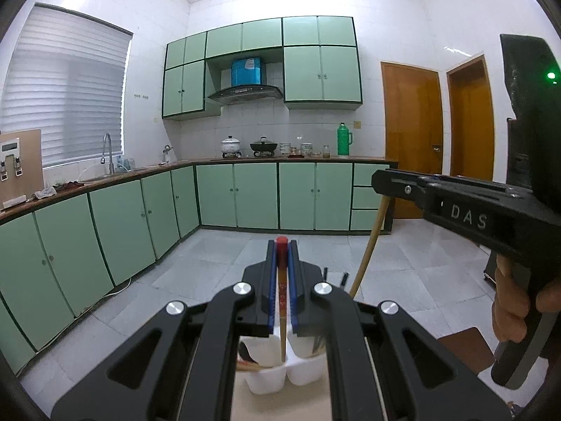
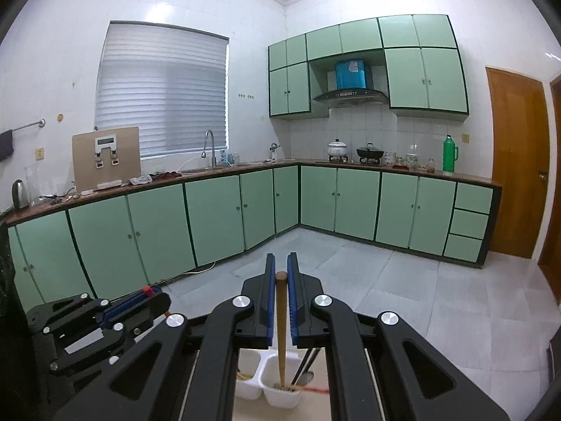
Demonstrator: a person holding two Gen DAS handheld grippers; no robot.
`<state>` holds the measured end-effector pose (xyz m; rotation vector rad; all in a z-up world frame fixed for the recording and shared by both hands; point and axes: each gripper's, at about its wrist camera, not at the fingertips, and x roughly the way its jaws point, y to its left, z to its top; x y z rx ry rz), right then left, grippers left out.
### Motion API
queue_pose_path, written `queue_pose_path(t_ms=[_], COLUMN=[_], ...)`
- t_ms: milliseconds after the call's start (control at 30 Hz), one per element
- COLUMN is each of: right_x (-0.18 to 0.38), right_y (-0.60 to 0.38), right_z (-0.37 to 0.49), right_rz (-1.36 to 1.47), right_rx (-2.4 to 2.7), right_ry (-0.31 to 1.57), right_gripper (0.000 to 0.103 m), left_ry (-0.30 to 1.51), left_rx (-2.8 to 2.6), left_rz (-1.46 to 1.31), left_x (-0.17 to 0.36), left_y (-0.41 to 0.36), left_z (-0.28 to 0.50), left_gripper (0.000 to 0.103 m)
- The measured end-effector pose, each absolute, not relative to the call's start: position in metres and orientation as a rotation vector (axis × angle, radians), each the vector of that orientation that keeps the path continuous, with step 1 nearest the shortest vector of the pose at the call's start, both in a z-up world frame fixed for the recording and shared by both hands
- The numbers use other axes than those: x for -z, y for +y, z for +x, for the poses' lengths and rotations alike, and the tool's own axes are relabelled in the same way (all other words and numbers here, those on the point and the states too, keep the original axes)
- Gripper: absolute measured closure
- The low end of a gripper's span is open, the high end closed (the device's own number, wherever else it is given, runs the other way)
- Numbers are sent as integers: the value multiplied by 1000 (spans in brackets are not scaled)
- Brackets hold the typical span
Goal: Organize utensils
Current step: 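Lift both chopsticks and carry them over the white holder, then lower both chopsticks into the holder and open both tools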
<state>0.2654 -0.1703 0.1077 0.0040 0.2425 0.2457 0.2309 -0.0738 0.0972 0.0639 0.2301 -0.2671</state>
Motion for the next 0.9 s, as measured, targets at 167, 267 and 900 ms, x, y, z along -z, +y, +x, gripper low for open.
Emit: queue_pose_path(t_ms=[167, 267, 900], right_x=[-95, -85, -27], right_y=[-158, -154, -146], right_z=[287, 299, 343], right_rz=[-23, -8, -2], right_rx=[-244, -251, -242], right_ry=[246, 261, 374], right_gripper=[97, 97, 96], left_ry=[237, 261, 386], left_rx=[249, 241, 232], left_rz=[79, 82, 67], left_x=[-88, -75, -27], left_y=[-77, -74, -57], left_z=[261, 276, 333], left_gripper=[98, 98, 98])
